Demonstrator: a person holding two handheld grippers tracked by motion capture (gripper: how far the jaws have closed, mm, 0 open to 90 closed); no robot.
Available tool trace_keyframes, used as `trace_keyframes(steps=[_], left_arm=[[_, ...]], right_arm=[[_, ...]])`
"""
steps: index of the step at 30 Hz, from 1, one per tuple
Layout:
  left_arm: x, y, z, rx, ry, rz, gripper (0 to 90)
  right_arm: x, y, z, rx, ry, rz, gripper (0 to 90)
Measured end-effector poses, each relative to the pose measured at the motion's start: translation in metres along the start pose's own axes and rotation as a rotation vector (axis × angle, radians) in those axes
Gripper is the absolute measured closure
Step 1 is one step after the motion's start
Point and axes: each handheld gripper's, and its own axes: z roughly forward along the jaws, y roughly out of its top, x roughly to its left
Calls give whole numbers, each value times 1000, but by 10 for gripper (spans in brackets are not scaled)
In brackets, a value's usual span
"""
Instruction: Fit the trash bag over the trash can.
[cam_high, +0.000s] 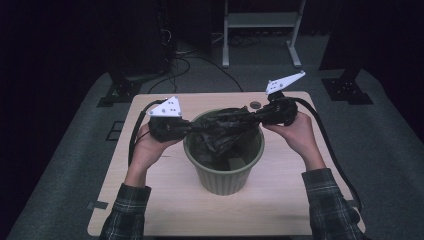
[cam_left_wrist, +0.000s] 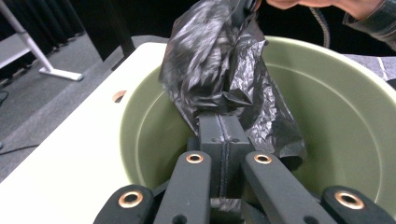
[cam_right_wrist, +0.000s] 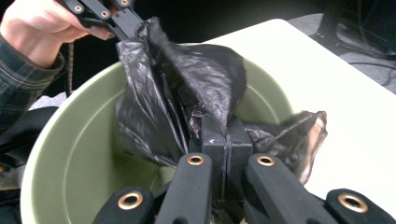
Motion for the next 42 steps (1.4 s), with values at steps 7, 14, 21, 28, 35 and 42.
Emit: trace_keyframes(steps=[7, 14, 21, 28, 35, 42], left_arm=[[5, -9, -12, 15, 11, -20, 898], [7, -12, -19, -29, 36, -33, 850], [7, 6, -17, -74, 32, -16, 690], [4, 26, -6, -102, -3, 8, 631], [1, 37, 11, -92, -31, 10, 560], [8, 37, 27, -55, -56, -10, 645]], right_arm=[[-11, -6, -16, -8, -86, 29, 882], [-16, -8, -26, -70, -144, 51, 889], [-12, -6, -13, -39, -90, 24, 888], [-7, -3, 1, -1, -59, 0, 888], [-3, -1, 13, 24, -45, -22, 887], [2, 5, 17, 21, -18, -54, 883]])
